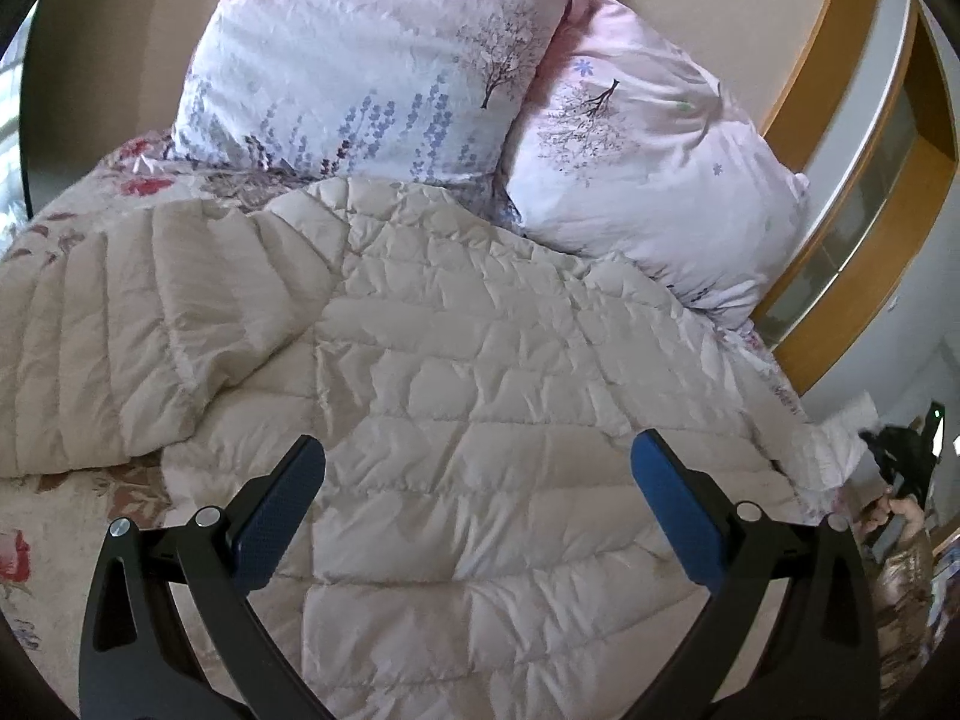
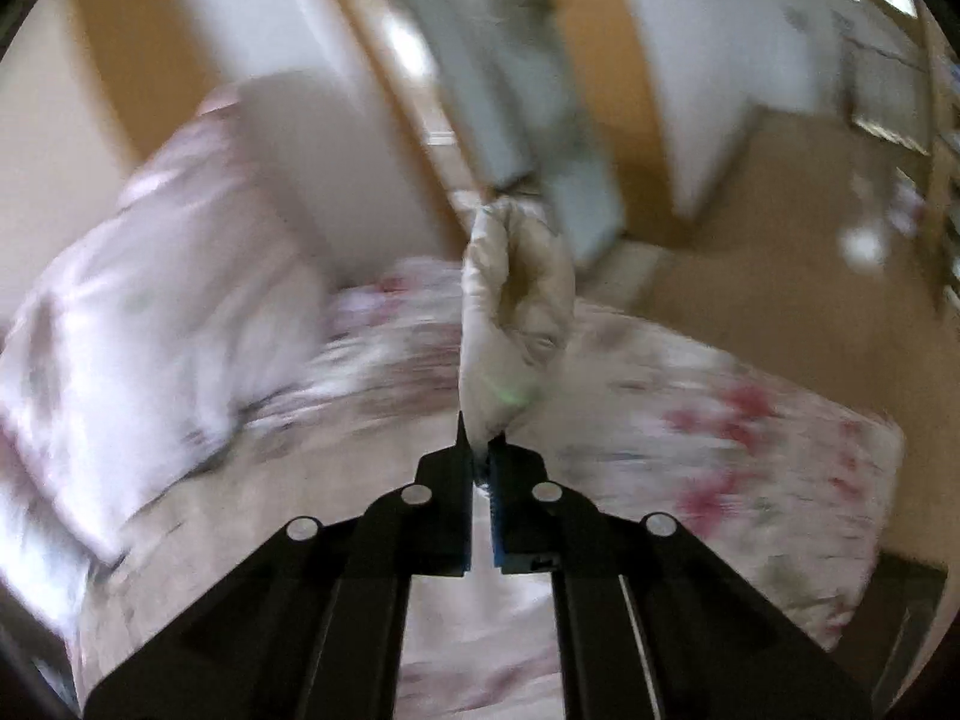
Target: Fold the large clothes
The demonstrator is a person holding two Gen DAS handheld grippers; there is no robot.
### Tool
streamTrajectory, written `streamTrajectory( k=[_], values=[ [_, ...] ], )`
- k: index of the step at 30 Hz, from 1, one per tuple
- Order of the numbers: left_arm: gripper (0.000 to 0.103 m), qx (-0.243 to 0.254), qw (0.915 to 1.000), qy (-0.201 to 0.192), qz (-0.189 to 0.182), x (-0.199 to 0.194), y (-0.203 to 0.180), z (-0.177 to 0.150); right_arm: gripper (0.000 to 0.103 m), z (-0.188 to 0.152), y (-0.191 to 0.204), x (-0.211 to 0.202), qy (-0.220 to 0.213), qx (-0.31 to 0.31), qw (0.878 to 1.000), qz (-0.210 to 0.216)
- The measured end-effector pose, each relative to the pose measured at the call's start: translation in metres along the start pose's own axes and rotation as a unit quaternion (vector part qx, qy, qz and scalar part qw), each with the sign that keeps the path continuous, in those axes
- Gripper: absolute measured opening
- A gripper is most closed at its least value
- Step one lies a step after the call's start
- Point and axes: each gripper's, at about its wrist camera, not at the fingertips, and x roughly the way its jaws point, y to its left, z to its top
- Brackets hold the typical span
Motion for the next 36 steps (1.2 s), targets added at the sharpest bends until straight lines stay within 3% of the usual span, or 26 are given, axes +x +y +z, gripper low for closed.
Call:
streamTrajectory(
  k=[3,6,9,15,17,18,19,21,26,30,33,35,36],
  values=[
    [0.102,-0.014,0.9989,0.002,-0.044,0.001,0.0,0.003,0.005,-0.014,0.057,-0.011,0.009,-0.057,0.996,0.067],
    [0.102,-0.041,0.9952,0.006,-0.088,0.003,0.0,0.008,0.005,-0.041,0.119,-0.016,0.038,-0.112,0.983,0.142],
    [0.102,-0.073,0.9885,0.024,-0.13,0.011,-0.001,0.015,0.005,-0.083,0.177,-0.017,0.089,-0.164,0.96,0.211],
    [0.102,-0.101,0.976,0.056,-0.185,0.033,-0.013,0.022,0.006,-0.162,0.246,-0.018,0.183,-0.232,0.914,0.278],
    [0.1,-0.116,0.9698,0.073,-0.202,0.046,-0.017,0.021,0.013,-0.185,0.258,-0.013,0.221,-0.254,0.897,0.286],
    [0.098,-0.124,0.9669,0.082,-0.208,0.052,-0.019,0.02,0.032,-0.196,0.262,-0.012,0.241,-0.262,0.889,0.286],
    [0.095,-0.133,0.9638,0.094,-0.211,0.06,-0.021,0.019,0.061,-0.201,0.261,-0.013,0.251,-0.263,0.886,0.288],
    [0.091,-0.154,0.9569,0.121,-0.214,0.079,-0.023,0.015,0.079,-0.201,0.249,-0.016,0.248,-0.247,0.89,0.293],
    [0.079,-0.191,0.9399,0.17,-0.226,0.113,-0.034,0.009,0.079,-0.173,0.2,-0.018,0.27,-0.14,0.903,0.304],
    [0.068,-0.19,0.9397,0.183,-0.218,0.13,-0.046,0.01,0.079,-0.155,0.159,-0.004,0.281,-0.048,0.914,0.288],
    [0.049,-0.198,0.9387,0.19,-0.209,0.142,-0.048,0.01,0.079,-0.149,0.139,0.004,0.281,-0.009,0.92,0.272],
    [0.022,-0.202,0.938,0.196,-0.202,0.153,-0.047,0.008,0.079,-0.148,0.128,0.011,0.283,0.011,0.923,0.262],
    [0.015,-0.203,0.9382,0.197,-0.2,0.156,-0.046,0.008,0.079,-0.149,0.126,0.014,0.287,0.018,0.922,0.26]
  ],
)
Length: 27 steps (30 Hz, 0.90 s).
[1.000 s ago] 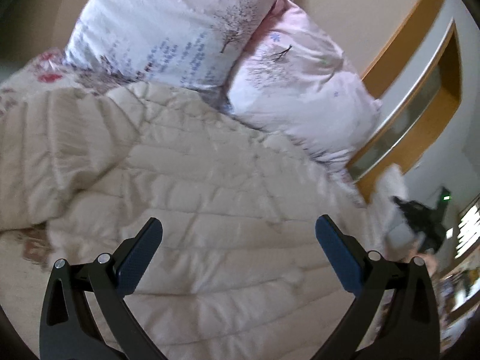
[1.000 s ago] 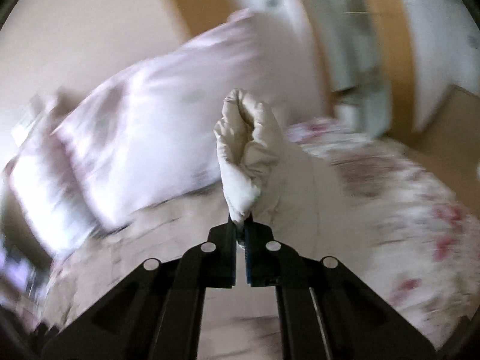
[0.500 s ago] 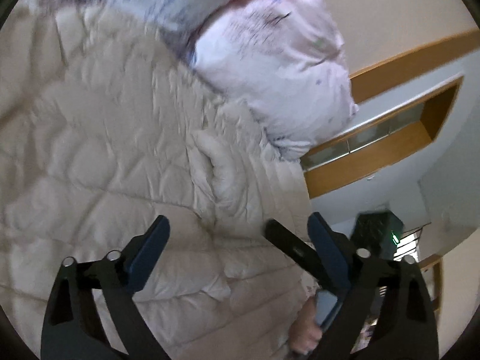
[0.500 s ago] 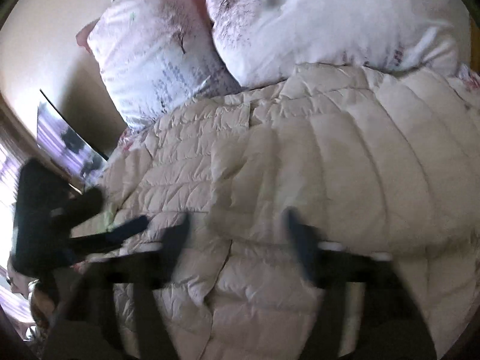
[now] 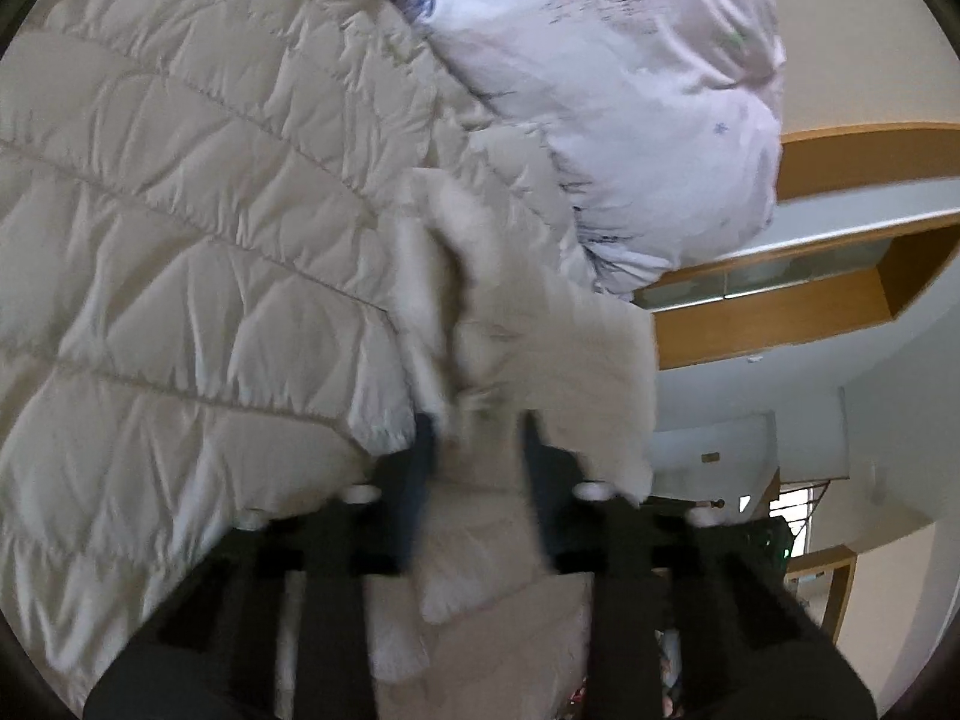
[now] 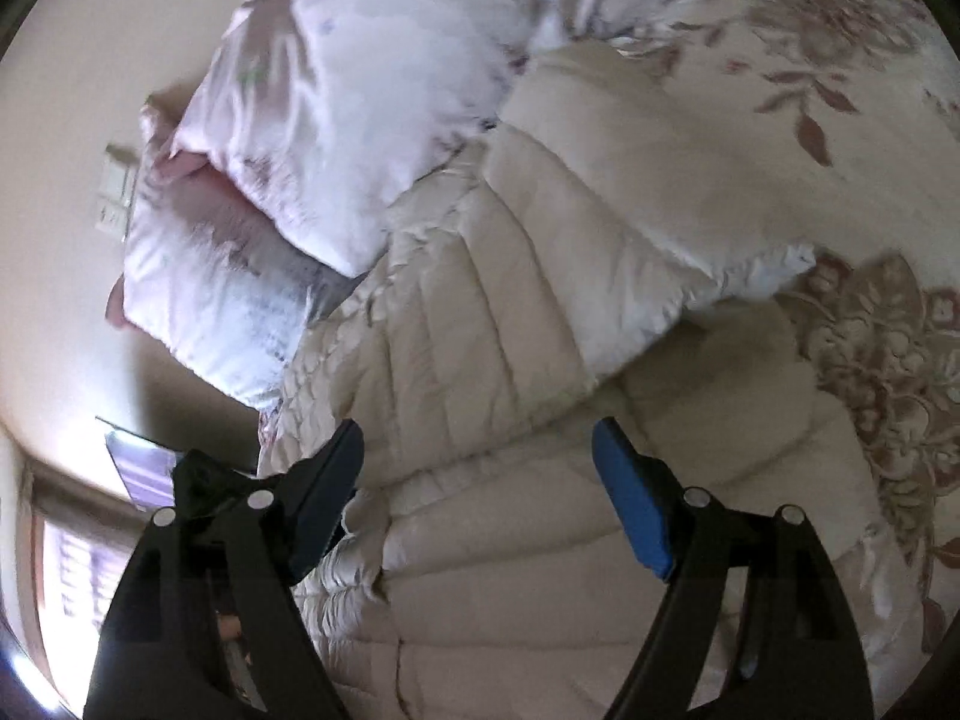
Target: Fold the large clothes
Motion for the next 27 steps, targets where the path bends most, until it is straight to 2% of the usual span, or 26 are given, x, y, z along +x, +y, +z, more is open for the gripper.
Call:
streamTrajectory(
  k=[1,4,8,11,14,18,20,22,24,27],
  values=[
    [0.008,0.001,1.0,-0.002,0.003,0.002,0.002,0.002,0.079,0.001,-0.003,0.001,0.001,0.006,1.0,0.0],
    [0.004,0.01,0.9996,-0.022,0.013,-0.005,0.004,0.006,0.079,0.002,-0.011,0.005,0.006,0.019,1.0,-0.003],
    [0.003,0.033,0.9965,-0.073,0.024,-0.035,0.001,0.014,0.078,0.006,-0.017,0.011,-0.002,0.035,0.999,-0.007],
    [0.003,0.048,0.9899,-0.127,0.041,-0.07,0.004,0.02,0.076,0.009,-0.022,0.01,-0.014,0.043,0.999,-0.01],
    [0.003,0.047,0.9838,-0.162,0.061,-0.096,0.017,0.023,0.071,0.013,-0.025,0.013,-0.027,0.054,0.998,-0.02],
    [0.0,0.037,0.979,-0.179,0.091,-0.116,0.039,0.023,0.066,0.02,-0.027,0.021,-0.041,0.064,0.996,-0.043],
    [0.0,0.029,0.9773,-0.182,0.105,-0.121,0.051,0.023,0.051,0.024,-0.025,0.025,-0.049,0.057,0.995,-0.058],
    [0.0,0.02,0.9774,-0.179,0.11,-0.118,0.057,0.024,0.011,0.026,-0.017,0.029,-0.055,0.037,0.995,-0.079],
    [0.0,0.017,0.9782,-0.173,0.113,-0.117,0.063,0.025,0.006,0.024,-0.012,0.034,-0.055,0.015,0.993,-0.099],
    [0.0,0.018,0.9821,-0.159,0.1,-0.116,0.065,0.023,0.007,0.02,-0.008,0.041,-0.045,-0.007,0.989,-0.139]
  ],
)
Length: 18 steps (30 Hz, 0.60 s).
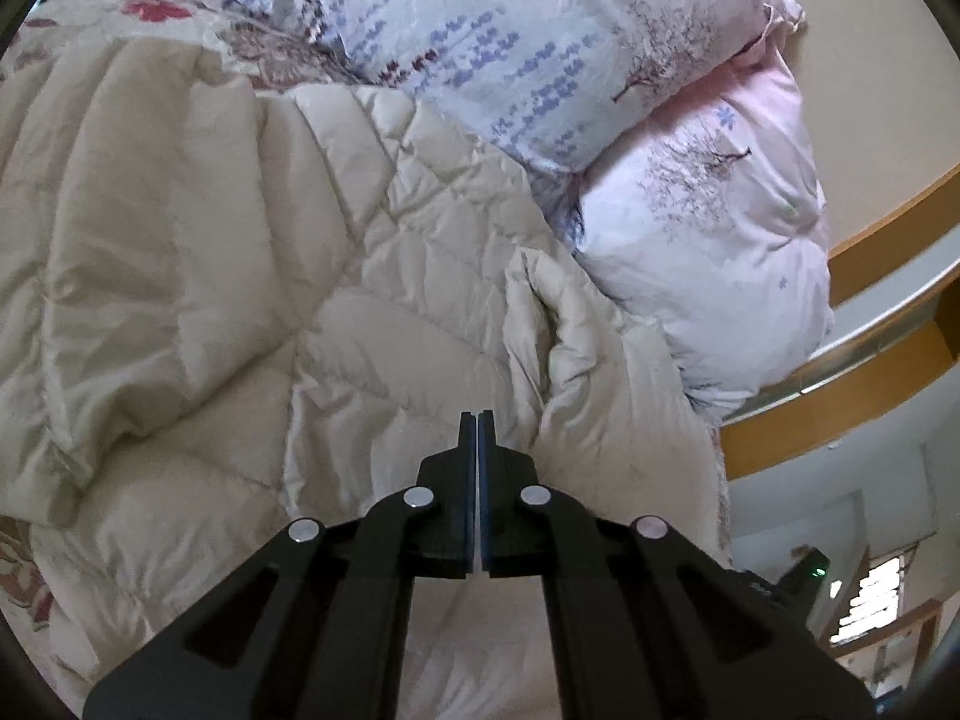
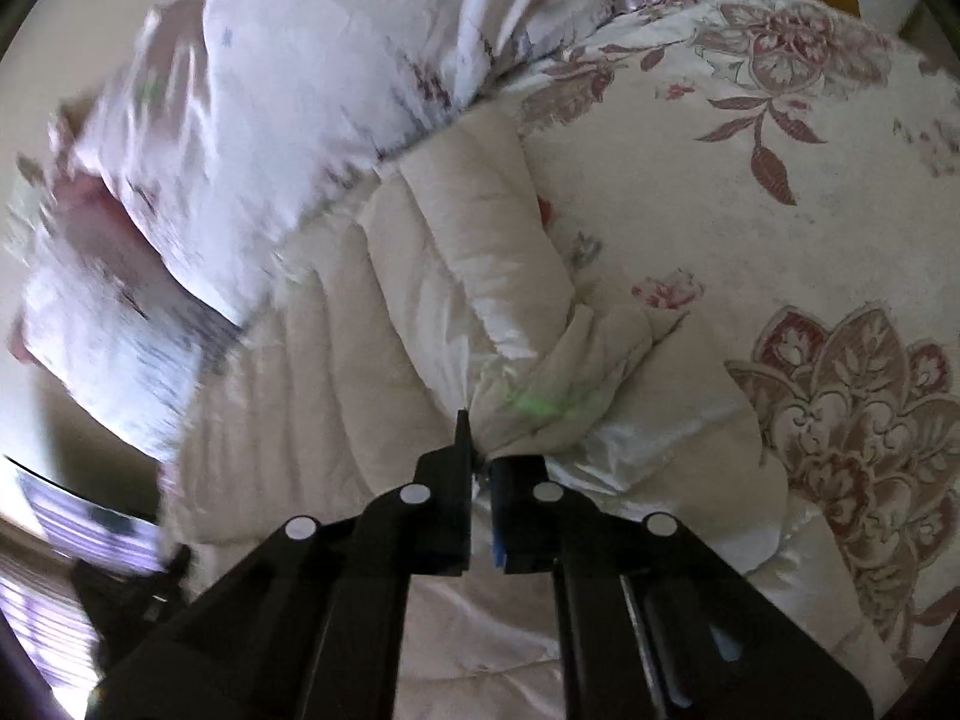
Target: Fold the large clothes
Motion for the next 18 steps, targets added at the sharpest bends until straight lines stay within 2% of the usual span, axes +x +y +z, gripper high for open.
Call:
streamTrajectory(
  k=[2,4,5,8,9,10,11,12,13,15,18],
  values=[
    [0.0,0.006,0.9999,0.004,-0.009,-0.004,-0.003,-0.001,0.016,-0.005,0.007,0.002,0.024,-0.02,0.999,-0.015],
    [0.0,0.019,0.9997,0.001,-0.015,-0.016,-0.005,-0.003,0.046,-0.011,0.017,-0.003,0.031,-0.042,0.998,-0.026],
    [0.002,0.026,0.9995,-0.002,-0.017,-0.023,-0.005,-0.004,0.05,-0.015,0.027,-0.008,0.031,-0.06,0.997,-0.029],
    [0.004,0.043,0.9988,-0.019,-0.01,-0.054,0.002,-0.009,0.05,-0.031,0.071,-0.02,0.024,-0.143,0.989,-0.02],
    [0.007,0.045,0.9987,-0.022,-0.007,-0.061,0.004,-0.009,0.05,-0.035,0.085,-0.022,0.02,-0.166,0.986,-0.014],
    [0.027,0.046,0.9985,-0.028,0.003,-0.071,0.009,-0.01,0.05,-0.042,0.109,-0.022,0.015,-0.206,0.978,-0.004],
    [0.058,0.046,0.998,-0.038,0.019,-0.085,0.017,-0.012,0.05,-0.049,0.13,-0.019,0.012,-0.24,0.971,0.002],
    [0.068,0.045,0.9974,-0.047,0.031,-0.093,0.021,-0.013,0.05,-0.056,0.152,-0.014,0.012,-0.273,0.962,0.008],
    [0.068,0.049,0.9961,-0.059,0.045,-0.104,0.026,-0.015,0.05,-0.063,0.166,-0.008,0.014,-0.298,0.954,0.012],
    [0.068,0.057,0.9935,-0.071,0.068,-0.124,0.037,-0.019,0.05,-0.083,0.2,0.008,0.017,-0.364,0.931,0.012],
    [0.071,0.051,0.9893,-0.085,0.107,-0.155,0.059,-0.027,0.05,-0.119,0.245,0.039,0.019,-0.456,0.89,-0.013]
  ],
)
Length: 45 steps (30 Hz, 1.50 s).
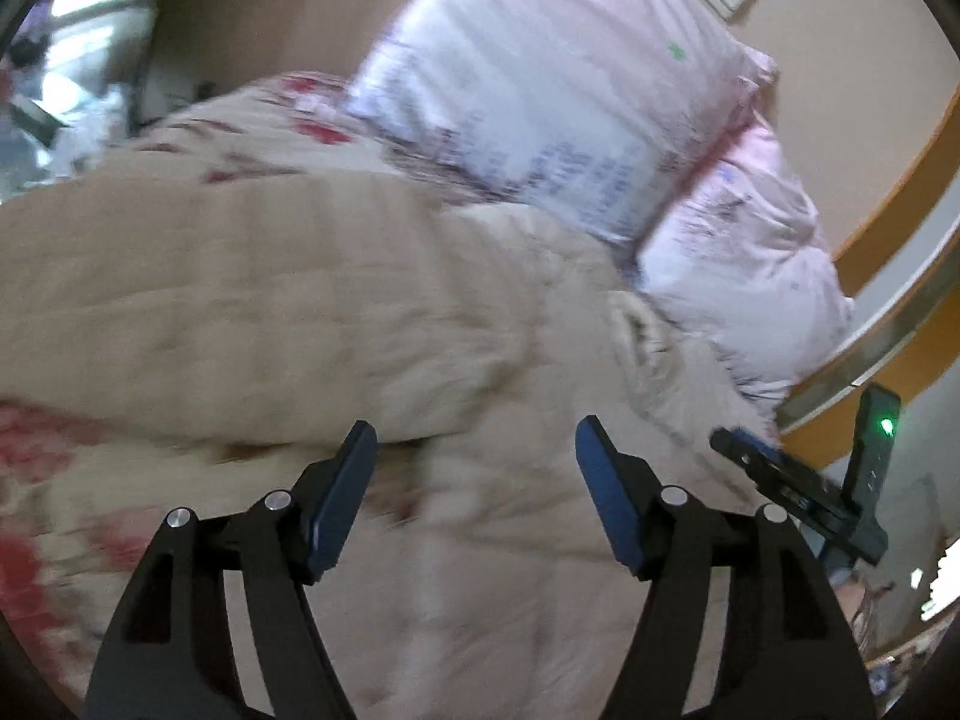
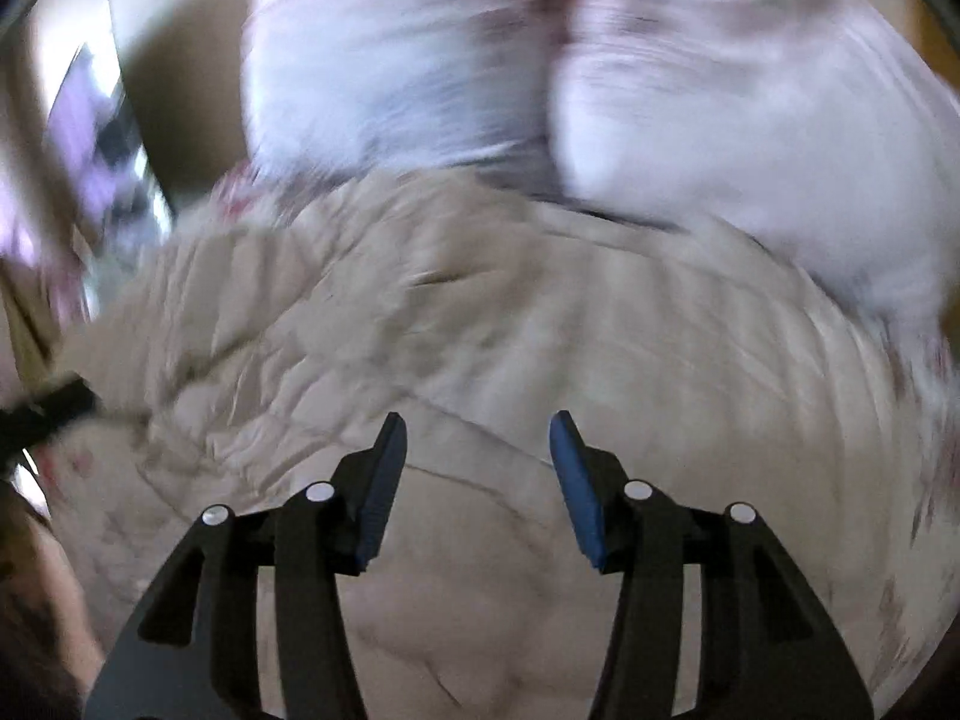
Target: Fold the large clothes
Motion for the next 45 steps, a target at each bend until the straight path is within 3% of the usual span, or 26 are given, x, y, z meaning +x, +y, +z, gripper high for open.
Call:
streamTrajectory(
  k=[3,6,8,9,10,15,17,18,19,21,22,26,31,36,39,42,43,45],
  values=[
    [0.072,-0.015,0.9993,-0.003,0.033,-0.017,0.028,-0.004,0.05,0.007,0.036,0.027,0.008,-0.063,0.997,-0.036],
    [0.072,-0.04,0.998,-0.007,0.049,-0.03,0.056,-0.009,0.05,0.013,0.051,0.05,0.018,-0.087,0.994,-0.067],
    [0.072,-0.061,0.9969,-0.01,0.049,-0.036,0.07,-0.011,0.042,0.015,0.051,0.068,0.027,-0.087,0.992,-0.084],
    [0.072,-0.068,0.9965,-0.012,0.046,-0.038,0.075,-0.012,0.013,0.015,0.049,0.071,0.029,-0.082,0.993,-0.084],
    [0.072,-0.078,0.996,-0.015,0.041,-0.04,0.081,-0.013,0.008,0.017,0.045,0.077,0.034,-0.068,0.994,-0.079],
    [0.072,-0.123,0.9918,-0.032,0.018,-0.046,0.101,-0.014,0.006,0.019,0.039,0.056,0.004,-0.017,1.0,-0.009],
    [0.072,-0.146,0.9885,-0.037,0.008,-0.045,0.109,-0.014,0.011,0.016,0.045,0.06,0.025,-0.024,0.999,0.002],
    [0.072,-0.161,0.9861,-0.04,0.002,-0.044,0.114,-0.014,0.026,0.015,0.047,0.065,0.04,-0.024,0.999,0.001],
    [0.072,-0.175,0.9837,-0.042,-0.003,-0.044,0.118,-0.015,0.051,0.012,0.049,0.075,0.063,-0.025,0.998,-0.002],
    [0.072,-0.205,0.9773,-0.05,-0.009,-0.044,0.125,-0.016,0.077,0.01,0.048,0.077,0.069,-0.018,0.997,-0.002],
    [0.072,-0.218,0.9743,-0.054,-0.01,-0.044,0.129,-0.017,0.082,0.01,0.046,0.075,0.07,-0.01,0.997,0.007],
    [0.069,-0.263,0.9615,-0.079,-0.009,-0.049,0.145,-0.015,0.086,0.008,0.033,0.052,0.067,0.046,0.994,0.078],
    [0.057,-0.322,0.941,-0.103,-0.008,-0.051,0.169,-0.012,0.087,0.0,0.016,0.031,0.061,0.09,0.987,0.117],
    [0.047,-0.379,0.9167,-0.125,-0.019,-0.054,0.192,-0.01,0.087,-0.01,0.001,0.028,0.071,0.112,0.983,0.131],
    [0.042,-0.399,0.9069,-0.135,-0.016,-0.057,0.2,-0.01,0.087,-0.017,-0.006,0.024,0.07,0.115,0.982,0.129],
    [0.023,-0.4,0.906,-0.137,0.002,-0.057,0.204,-0.006,0.087,-0.023,-0.015,0.017,0.066,0.117,0.983,0.124],
    [0.015,-0.395,0.9083,-0.137,0.008,-0.057,0.205,-0.002,0.087,-0.025,-0.018,0.014,0.063,0.117,0.984,0.122],
    [0.009,-0.378,0.9148,-0.14,0.017,-0.059,0.2,0.007,0.087,-0.027,-0.025,0.009,0.058,0.117,0.984,0.121]
  ],
)
